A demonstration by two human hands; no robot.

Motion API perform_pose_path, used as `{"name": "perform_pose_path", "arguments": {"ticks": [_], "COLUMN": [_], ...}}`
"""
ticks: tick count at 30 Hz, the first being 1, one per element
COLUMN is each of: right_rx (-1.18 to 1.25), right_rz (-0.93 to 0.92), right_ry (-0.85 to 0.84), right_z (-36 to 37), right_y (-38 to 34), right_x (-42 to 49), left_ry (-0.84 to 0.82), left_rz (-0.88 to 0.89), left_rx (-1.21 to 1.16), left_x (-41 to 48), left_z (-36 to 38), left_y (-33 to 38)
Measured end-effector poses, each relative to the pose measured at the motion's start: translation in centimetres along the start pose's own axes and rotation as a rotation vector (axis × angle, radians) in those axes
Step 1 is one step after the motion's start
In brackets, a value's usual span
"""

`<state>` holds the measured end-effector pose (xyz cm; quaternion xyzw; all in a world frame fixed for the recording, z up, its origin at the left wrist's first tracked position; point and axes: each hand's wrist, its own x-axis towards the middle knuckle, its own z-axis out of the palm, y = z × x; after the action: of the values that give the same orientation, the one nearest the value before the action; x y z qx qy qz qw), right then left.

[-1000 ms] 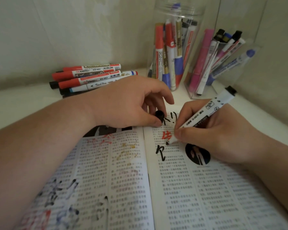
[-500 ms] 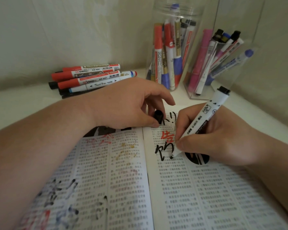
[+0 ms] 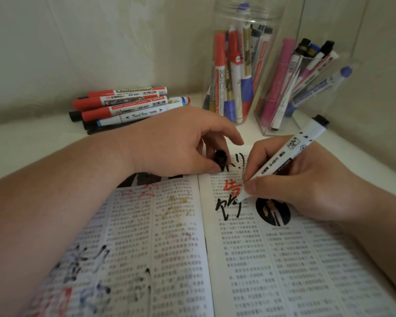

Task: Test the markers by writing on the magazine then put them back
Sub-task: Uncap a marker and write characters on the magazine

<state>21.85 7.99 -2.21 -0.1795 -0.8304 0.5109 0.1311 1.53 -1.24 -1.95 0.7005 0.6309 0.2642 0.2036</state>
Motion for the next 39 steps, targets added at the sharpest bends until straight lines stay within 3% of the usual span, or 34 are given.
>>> {"name": "perform_pose_path", "arguments": {"ticks": [11,16,31,33,37,39], "right_rx": [0.014,0.016,-0.019,-0.001,0.062,0.122], "right_rz": [0.060,0.028,-0.011,-0.023,-0.037,-0.067], "right_ry": [-0.094,0.016,0.025,-0.006,-0.252,-0.204], "right_z": [-0.32,-0.33,-0.14,-0.25,-0.19,-0.18], "right_y": [-0.35,0.15,0.38,0.36,-0.26,-0.23], "right_x": [-0.18,0.10,0.01,-0.24,-0.72,-0.41], "left_ry": [0.027,0.026,0.022,0.022,0.027,0.027], "left_rz": [-0.018,-0.024,-0.035,-0.035,-0.036,-0.032], "left_rx": [0.000,0.010,0.010,0.020,0.019,0.022], "left_x": [-0.05,-0.04,-0.10,-0.09,-0.05,-0.05], "left_z": [0.03,0.05,0.00,-0.02,0.05,0.10], "left_y": [0.02,0.10,0.19,0.20,0.19,0.20]}}
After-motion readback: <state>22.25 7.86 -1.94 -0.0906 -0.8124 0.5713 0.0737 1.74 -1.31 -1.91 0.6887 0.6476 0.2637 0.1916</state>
